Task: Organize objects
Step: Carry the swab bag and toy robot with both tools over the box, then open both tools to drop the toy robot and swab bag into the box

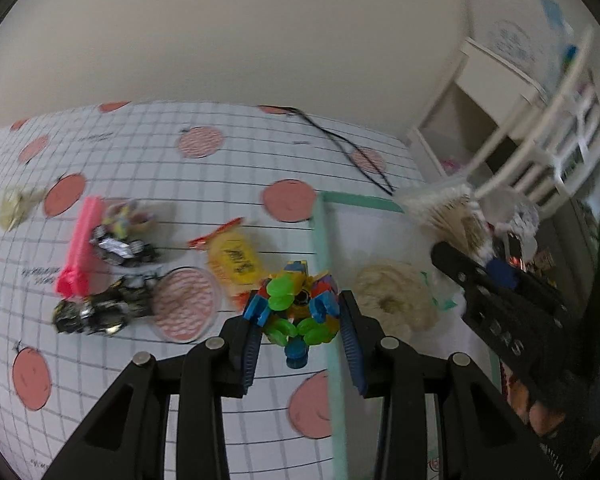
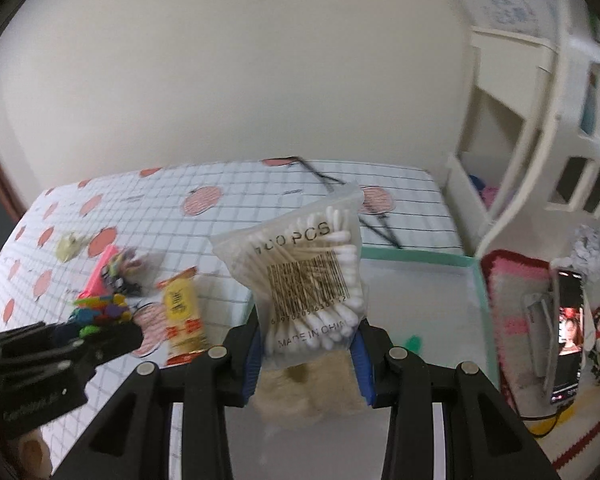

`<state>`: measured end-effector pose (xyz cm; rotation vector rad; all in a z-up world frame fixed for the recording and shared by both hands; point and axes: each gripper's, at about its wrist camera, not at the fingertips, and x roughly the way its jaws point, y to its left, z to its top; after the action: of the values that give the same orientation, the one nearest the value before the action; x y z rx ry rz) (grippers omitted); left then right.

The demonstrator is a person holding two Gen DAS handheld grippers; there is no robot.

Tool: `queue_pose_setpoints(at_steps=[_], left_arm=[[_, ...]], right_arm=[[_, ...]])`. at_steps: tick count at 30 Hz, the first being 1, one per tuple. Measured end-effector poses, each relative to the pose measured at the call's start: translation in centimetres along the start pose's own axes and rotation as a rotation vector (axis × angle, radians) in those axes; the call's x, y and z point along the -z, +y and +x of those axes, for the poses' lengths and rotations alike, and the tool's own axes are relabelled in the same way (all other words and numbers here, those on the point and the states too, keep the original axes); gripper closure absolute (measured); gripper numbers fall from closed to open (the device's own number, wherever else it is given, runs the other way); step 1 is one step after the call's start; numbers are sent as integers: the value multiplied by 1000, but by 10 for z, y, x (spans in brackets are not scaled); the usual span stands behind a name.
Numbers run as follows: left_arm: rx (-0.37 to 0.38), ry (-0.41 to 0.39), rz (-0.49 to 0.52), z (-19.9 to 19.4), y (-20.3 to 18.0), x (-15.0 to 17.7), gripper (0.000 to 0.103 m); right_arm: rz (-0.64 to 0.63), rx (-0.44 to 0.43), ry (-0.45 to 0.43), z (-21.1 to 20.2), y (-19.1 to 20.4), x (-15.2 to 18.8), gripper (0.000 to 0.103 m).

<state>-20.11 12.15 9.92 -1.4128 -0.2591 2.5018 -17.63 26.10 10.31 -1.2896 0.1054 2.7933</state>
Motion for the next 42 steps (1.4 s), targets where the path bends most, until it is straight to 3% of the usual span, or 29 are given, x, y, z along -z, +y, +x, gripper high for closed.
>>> queue_pose_setpoints(at_steps=[8, 17, 33, 35, 39, 42], left_arm=[[67, 78, 123, 29, -53, 22, 65], [70, 151, 203, 59, -88, 45, 65], [29, 230, 186, 81, -75, 60, 64], [39, 233, 187, 80, -74, 60, 63], [63, 230, 186, 75, -75, 62, 47], [70, 224, 198, 71, -78, 62, 46]], right_arm=[[80, 43, 31, 19, -33, 5, 62], [130, 70, 69, 40, -53, 13, 62], [160, 88, 120, 58, -65, 22, 60], [162, 90, 120, 58, -65, 22, 60], [170, 86, 121, 58, -65, 21, 59], [161, 77, 117, 58, -64, 20, 53]])
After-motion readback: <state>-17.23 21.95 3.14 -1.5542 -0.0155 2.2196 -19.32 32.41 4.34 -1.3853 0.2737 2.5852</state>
